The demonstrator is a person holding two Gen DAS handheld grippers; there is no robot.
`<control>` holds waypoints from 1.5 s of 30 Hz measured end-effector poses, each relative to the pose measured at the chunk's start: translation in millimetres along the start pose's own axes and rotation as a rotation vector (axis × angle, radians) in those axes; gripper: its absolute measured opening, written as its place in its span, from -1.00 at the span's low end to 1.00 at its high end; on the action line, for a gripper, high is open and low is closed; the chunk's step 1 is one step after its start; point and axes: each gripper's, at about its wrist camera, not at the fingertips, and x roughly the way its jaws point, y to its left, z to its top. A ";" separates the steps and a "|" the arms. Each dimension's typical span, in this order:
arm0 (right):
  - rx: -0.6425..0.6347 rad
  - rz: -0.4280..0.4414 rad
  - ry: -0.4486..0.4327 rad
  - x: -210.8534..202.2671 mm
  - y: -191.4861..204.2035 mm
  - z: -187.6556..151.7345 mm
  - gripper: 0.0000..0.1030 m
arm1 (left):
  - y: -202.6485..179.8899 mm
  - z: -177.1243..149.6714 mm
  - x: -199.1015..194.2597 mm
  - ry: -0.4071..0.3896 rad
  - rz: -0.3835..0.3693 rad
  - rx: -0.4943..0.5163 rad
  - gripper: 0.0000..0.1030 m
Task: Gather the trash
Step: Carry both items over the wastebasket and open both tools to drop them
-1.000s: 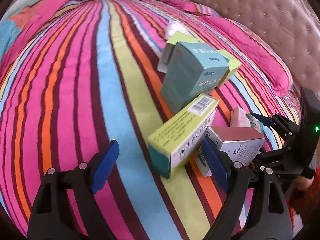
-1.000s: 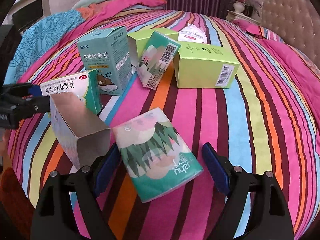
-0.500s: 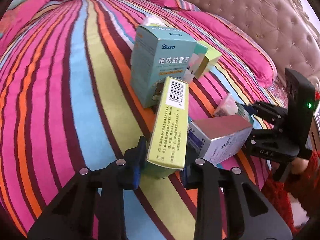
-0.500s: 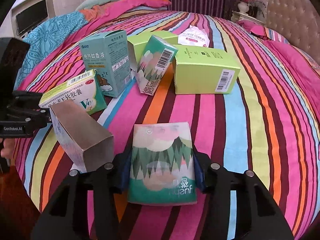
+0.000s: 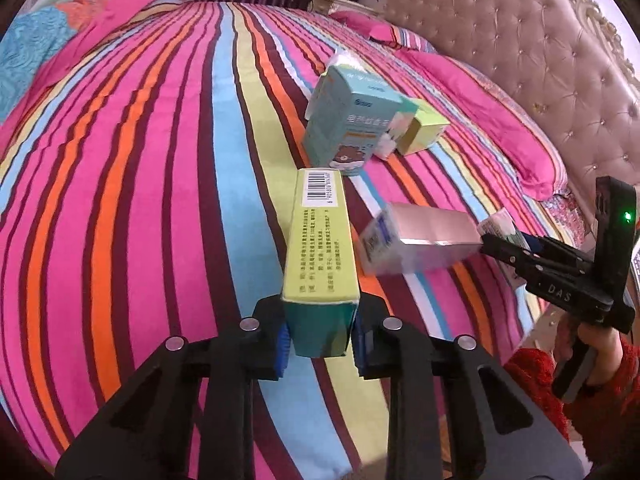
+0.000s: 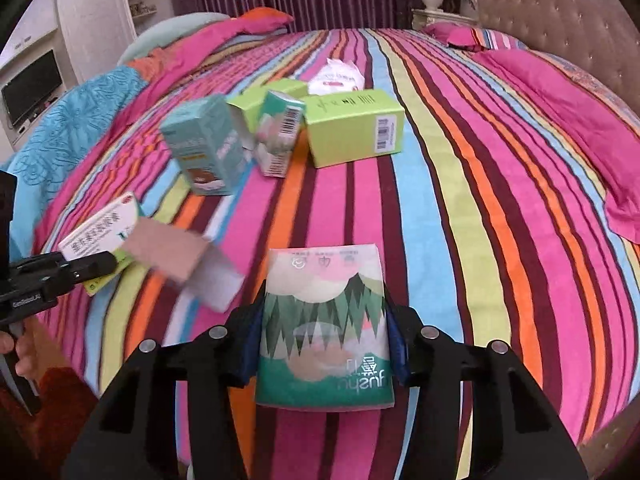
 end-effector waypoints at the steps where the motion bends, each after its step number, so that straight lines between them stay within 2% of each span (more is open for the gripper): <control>1: -0.001 0.003 -0.002 -4.5 1.8 -3.1 -0.08 | -2.9 -4.5 -5.4 -0.007 0.001 0.004 -0.53; 5: 0.009 0.002 -0.002 -16.9 5.2 -17.9 -0.08 | -9.7 -19.9 -17.5 -0.019 0.017 0.013 -0.54; 8: 0.034 0.008 0.008 -22.6 5.7 -27.5 -0.08 | -11.6 -26.9 -22.7 -0.019 0.006 -0.012 -0.54; 13: 0.068 0.028 0.033 -40.9 9.1 -46.3 -0.08 | -23.9 -48.0 -45.1 -0.021 -0.003 0.012 -0.54; 21: 0.083 0.033 0.083 -69.0 21.0 -84.7 -0.08 | -45.7 -104.6 -79.7 0.015 -0.018 0.036 -0.54; 31: 0.186 0.092 0.260 -58.1 29.0 -143.4 -0.08 | -66.2 -180.7 -67.2 0.208 -0.034 0.027 -0.54; 34: 0.195 0.092 0.321 -49.1 34.5 -152.3 -0.08 | -73.2 -191.0 -58.1 0.252 -0.025 0.042 -0.54; 45: 0.253 0.086 0.460 -21.5 32.1 -169.2 -0.08 | -83.2 -213.1 -23.3 0.417 -0.019 0.053 -0.54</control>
